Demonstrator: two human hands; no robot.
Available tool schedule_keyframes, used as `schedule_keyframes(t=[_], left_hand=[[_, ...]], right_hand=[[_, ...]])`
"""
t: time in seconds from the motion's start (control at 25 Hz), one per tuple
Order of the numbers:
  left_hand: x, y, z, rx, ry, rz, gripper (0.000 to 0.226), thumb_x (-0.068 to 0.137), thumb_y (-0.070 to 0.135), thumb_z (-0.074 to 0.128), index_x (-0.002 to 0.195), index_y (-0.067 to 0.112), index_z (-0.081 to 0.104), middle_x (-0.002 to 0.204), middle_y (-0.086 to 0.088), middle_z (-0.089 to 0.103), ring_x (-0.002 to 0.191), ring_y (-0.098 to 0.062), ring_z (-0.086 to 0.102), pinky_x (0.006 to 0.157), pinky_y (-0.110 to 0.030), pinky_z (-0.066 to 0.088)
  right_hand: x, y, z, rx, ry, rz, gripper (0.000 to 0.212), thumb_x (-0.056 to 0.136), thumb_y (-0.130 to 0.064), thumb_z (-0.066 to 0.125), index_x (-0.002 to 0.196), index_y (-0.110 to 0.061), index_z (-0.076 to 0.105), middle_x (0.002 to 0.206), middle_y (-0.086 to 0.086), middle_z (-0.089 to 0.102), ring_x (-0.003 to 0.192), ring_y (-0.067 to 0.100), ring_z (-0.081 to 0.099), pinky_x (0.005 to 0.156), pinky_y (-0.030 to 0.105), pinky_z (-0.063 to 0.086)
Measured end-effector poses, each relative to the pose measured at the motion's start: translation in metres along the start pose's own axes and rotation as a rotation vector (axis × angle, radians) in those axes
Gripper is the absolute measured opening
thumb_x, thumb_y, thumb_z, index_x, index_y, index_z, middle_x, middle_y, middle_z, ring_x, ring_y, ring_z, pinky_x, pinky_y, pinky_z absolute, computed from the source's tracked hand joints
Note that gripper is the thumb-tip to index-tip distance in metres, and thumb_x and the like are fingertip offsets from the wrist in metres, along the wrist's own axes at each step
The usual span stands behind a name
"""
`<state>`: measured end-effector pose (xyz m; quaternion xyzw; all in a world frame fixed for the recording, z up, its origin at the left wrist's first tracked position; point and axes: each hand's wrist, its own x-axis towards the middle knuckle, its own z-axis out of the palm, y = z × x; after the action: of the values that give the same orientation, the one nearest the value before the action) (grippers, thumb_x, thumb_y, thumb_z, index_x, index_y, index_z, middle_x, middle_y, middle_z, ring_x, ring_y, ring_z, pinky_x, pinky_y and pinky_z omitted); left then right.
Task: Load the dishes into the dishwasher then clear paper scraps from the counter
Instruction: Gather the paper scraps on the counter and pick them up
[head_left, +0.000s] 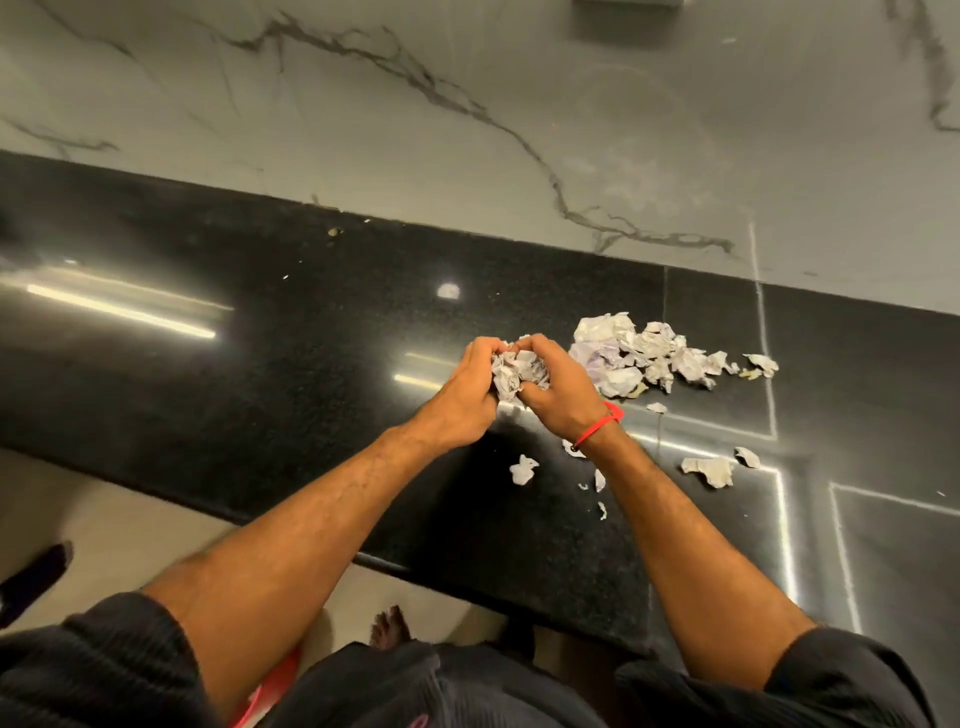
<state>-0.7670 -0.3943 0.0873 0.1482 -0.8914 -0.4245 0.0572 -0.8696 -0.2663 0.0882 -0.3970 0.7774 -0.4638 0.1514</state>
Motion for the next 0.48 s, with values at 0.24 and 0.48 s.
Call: schedule_keyframes(t=[0.24, 0.48], left_hand=[[-0.073, -0.044, -0.05, -0.047, 0.167, -0.134, 0.052, 0.09, -0.005, 0.053, 0.131, 0.022, 0.035, 0.122, -0.004, 0.047, 0.11, -0.014, 0.052, 0.093, -0.029, 0.047], [-0.174, -0.102, -0.086, -0.115, 0.367, -0.246, 0.054, 0.086, -0.01, 0.052, 0.133, 0.012, 0.038, 0.127, -0.008, 0.047, 0.112, -0.016, 0.052, 0.098, -0.026, 0.045]], right_hand=[[0.004, -0.049, 0.082, 0.018, -0.15, -0.091, 0.029, 0.078, -0.004, 0.067, 0.104, -0.014, 0.061, 0.096, 0.004, 0.061, 0.087, 0.02, 0.056, 0.075, 0.029, 0.043], [-0.019, -0.103, 0.184, 0.041, -0.318, -0.175, 0.024, 0.079, -0.012, 0.066, 0.101, -0.02, 0.06, 0.093, 0.001, 0.062, 0.084, 0.019, 0.057, 0.072, 0.036, 0.048]])
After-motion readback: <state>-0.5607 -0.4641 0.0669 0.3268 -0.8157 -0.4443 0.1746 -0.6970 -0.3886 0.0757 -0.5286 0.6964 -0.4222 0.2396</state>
